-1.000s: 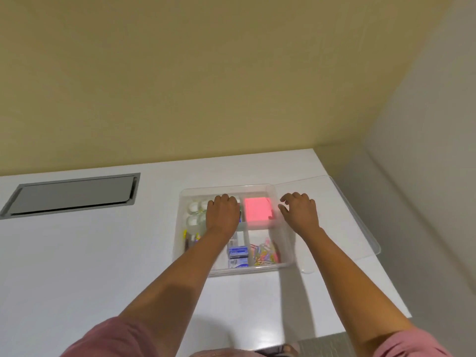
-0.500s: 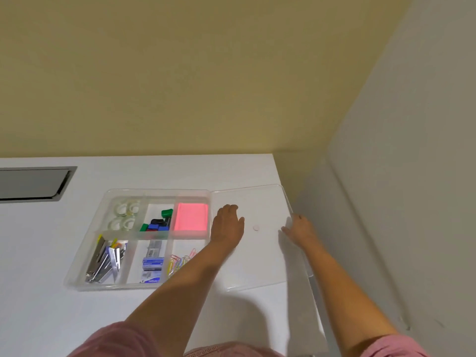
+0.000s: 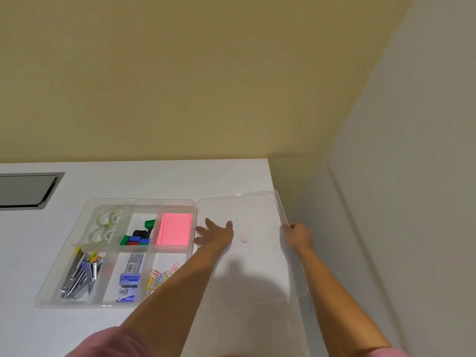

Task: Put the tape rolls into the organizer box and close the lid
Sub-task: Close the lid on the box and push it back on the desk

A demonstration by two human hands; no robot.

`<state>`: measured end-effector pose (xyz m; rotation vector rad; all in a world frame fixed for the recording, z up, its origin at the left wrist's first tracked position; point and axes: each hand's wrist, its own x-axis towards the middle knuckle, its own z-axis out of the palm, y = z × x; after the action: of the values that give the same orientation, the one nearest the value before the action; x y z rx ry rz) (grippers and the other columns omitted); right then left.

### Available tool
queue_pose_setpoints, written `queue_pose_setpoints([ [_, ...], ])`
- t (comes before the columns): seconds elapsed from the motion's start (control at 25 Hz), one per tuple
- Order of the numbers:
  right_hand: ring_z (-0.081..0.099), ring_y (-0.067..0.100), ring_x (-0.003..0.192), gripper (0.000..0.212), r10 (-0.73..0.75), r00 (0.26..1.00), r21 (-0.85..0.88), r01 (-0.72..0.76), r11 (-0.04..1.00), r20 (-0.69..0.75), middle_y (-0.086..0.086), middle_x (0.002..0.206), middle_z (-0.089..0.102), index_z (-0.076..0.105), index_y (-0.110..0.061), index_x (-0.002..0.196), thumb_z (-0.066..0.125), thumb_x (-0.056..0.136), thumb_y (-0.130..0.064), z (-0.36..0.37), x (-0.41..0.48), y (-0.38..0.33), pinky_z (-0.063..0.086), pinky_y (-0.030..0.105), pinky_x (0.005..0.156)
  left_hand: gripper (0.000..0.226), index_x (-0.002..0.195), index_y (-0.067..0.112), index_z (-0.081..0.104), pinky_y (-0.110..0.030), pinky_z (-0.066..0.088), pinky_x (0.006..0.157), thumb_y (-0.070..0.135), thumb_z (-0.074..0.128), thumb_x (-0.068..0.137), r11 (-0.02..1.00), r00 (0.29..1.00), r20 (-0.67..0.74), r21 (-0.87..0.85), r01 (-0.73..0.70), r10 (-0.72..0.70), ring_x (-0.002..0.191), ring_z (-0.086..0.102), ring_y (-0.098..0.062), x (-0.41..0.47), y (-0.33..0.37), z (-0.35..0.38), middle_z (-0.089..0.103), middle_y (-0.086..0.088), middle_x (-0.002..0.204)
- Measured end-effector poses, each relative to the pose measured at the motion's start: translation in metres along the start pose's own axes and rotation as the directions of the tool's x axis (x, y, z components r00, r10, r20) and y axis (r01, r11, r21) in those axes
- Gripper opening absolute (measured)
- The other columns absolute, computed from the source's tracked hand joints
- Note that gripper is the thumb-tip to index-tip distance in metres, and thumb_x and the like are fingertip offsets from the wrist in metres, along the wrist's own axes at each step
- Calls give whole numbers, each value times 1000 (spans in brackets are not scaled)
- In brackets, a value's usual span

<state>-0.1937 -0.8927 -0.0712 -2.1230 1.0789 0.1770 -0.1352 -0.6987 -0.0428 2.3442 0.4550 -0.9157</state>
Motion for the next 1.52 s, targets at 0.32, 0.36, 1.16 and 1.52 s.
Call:
queue_pose_setpoints([
  [0.32, 63, 22, 57, 31, -257, 919, 122, 304, 945, -300, 6, 74, 68, 59, -20, 78, 40, 99, -34, -94, -7, -90, 52, 34, 66, 66, 149, 7, 27, -40, 25, 117, 52, 28, 101, 920, 952, 194, -361, -155, 237, 143, 30, -29, -13, 39, -29, 30, -11, 156],
  [0.36, 66, 26, 61, 30, -263, 893, 132, 329, 935, -366, 2, 75, 68, 60, -20, 84, 39, 100, -33, -104, -11, -101, 54, 37, 70, 63, 147, 7, 33, -39, 28, 115, 50, 28, 101, 902, 945, 180, -390, -184, 271, 140, 35, -29, -17, 43, -35, 37, -11, 153],
  [1.16, 66, 11, 56, 47, -201, 870, 887, -410, 211, 450, 7, 90, 52, 33, -11, 148, 24, 103, -2, -6, -122, -185, 52, 15, 55, 21, 117, 20, 55, -28, 39, 89, 27, 52, 97, 357, 880, -309, -826, -436, 360, 106, 55, -18, -8, -42, -209, 60, -2, 116],
  [1.52, 49, 22, 22, 37, -277, 498, 472, -867, -158, 822, 12, 77, 41, 54, -6, 134, 31, 105, -10, 111, -230, -270, 43, 16, 27, 84, 148, 11, 30, -46, 31, 116, 69, 38, 88, 638, 961, -141, -724, -263, 236, 137, 39, -29, 43, -91, -289, 37, -8, 152],
])
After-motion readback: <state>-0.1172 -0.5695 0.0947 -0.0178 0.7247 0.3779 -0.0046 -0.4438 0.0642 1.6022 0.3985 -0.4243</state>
